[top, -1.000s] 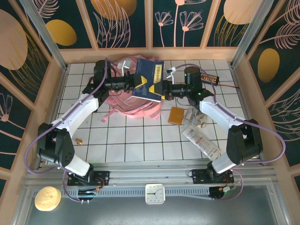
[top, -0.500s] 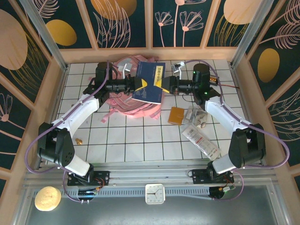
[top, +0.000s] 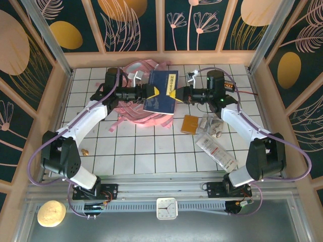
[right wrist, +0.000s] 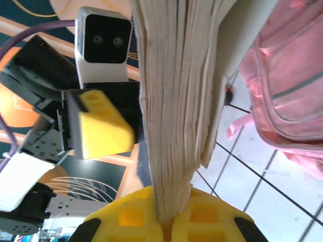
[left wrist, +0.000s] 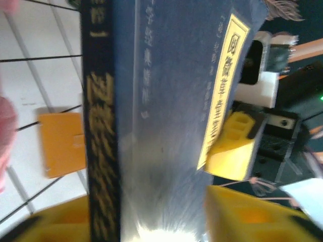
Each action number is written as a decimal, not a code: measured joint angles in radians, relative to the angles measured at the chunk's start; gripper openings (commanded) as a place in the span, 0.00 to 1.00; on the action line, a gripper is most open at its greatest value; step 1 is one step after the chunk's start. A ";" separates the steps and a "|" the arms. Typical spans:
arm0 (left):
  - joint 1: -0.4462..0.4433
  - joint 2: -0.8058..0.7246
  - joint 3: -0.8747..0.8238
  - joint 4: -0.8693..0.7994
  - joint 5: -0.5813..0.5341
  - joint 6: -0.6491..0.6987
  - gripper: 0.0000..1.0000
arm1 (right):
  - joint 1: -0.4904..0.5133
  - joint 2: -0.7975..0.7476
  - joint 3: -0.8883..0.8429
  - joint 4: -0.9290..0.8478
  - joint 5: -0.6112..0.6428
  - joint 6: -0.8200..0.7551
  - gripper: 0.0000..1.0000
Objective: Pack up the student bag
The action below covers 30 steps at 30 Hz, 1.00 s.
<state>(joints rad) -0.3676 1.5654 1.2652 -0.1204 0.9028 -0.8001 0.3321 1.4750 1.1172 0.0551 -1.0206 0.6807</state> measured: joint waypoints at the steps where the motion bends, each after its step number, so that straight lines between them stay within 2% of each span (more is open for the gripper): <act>1: -0.001 0.008 0.030 -0.069 -0.047 0.056 0.99 | -0.016 -0.002 0.000 -0.040 0.015 -0.018 0.00; 5: -0.034 0.043 0.129 -0.298 -0.301 0.288 0.99 | -0.122 -0.029 0.000 -0.240 0.127 -0.101 0.00; 9: -0.124 0.139 0.191 -0.436 -0.533 0.468 0.98 | -0.225 -0.071 0.000 -0.394 0.266 -0.153 0.00; 11: -0.171 0.222 0.231 -0.473 -0.618 0.531 0.87 | -0.253 -0.088 0.000 -0.436 0.310 -0.161 0.00; 12: -0.192 0.270 0.255 -0.489 -0.650 0.559 0.77 | -0.259 -0.094 0.000 -0.450 0.323 -0.160 0.00; 13: -0.207 0.312 0.277 -0.500 -0.675 0.586 0.68 | -0.261 -0.098 0.000 -0.459 0.330 -0.162 0.00; 15: -0.218 0.383 0.321 -0.527 -0.711 0.628 0.61 | -0.260 -0.099 0.000 -0.472 0.339 -0.164 0.00; 19: -0.214 0.473 0.393 -0.563 -0.757 0.687 0.59 | -0.259 -0.099 0.000 -0.488 0.345 -0.172 0.00; 23: -0.209 0.499 0.407 -0.582 -0.786 0.725 0.58 | -0.259 -0.099 0.000 -0.492 0.347 -0.175 0.00; 28: -0.209 0.542 0.447 -0.600 -0.800 0.747 0.41 | -0.259 -0.099 0.000 -0.493 0.346 -0.178 0.00; 30: -0.210 0.559 0.467 -0.605 -0.800 0.750 0.31 | -0.259 -0.099 0.000 -0.493 0.346 -0.178 0.00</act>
<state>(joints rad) -0.5774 2.1246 1.7317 -0.7258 0.1032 -0.0502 0.0727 1.3762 1.1172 -0.4381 -0.6743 0.5026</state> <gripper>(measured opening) 0.392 0.078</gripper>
